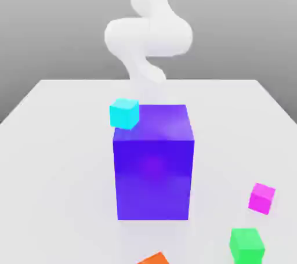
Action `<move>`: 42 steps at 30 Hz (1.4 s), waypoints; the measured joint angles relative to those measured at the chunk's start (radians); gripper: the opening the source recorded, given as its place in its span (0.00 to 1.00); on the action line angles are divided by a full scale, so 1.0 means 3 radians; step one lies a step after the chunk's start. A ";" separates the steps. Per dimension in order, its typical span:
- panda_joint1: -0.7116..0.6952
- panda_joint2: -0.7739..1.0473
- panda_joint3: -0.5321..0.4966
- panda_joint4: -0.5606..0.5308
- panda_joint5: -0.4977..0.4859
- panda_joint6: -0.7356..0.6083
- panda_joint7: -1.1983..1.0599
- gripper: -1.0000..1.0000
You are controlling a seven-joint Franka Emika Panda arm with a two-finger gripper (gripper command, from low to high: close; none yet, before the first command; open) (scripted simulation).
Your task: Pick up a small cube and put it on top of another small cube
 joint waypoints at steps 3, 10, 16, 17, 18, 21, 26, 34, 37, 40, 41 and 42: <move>-0.0105 0.0299 0.0278 -0.0092 -0.0054 0.0138 0.0410 0.50; -0.0301 0.0957 0.0895 -0.0299 -0.0240 0.0450 0.1370 0.50; -0.0395 0.1540 0.1363 -0.0475 -0.0508 0.0712 0.2271 0.50; -0.0403 0.1640 0.1432 -0.0504 -0.0560 0.0755 0.2427 0.50; -0.0409 0.1741 0.1498 -0.0532 -0.0615 0.0797 0.2584 0.50; -0.0392 0.2048 0.1658 -0.0618 -0.0791 0.0920 0.3064 0.50; -0.0174 0.2555 0.1771 -0.0759 -0.1053 0.1127 0.3840 0.50; 0.0264 0.3258 0.1660 -0.0910 -0.1282 0.1523 0.4758 0.50; 0.0504 0.3515 0.1362 -0.0837 -0.1612 0.1686 0.5027 0.50; 0.0766 0.3773 0.1031 -0.0756 -0.1956 0.1850 0.5291 0.50; 0.0823 0.3818 0.0962 -0.0742 -0.2010 0.1881 0.5331 0.00; 0.0823 0.3818 0.0962 -0.0742 -0.2010 0.1881 0.5331 0.00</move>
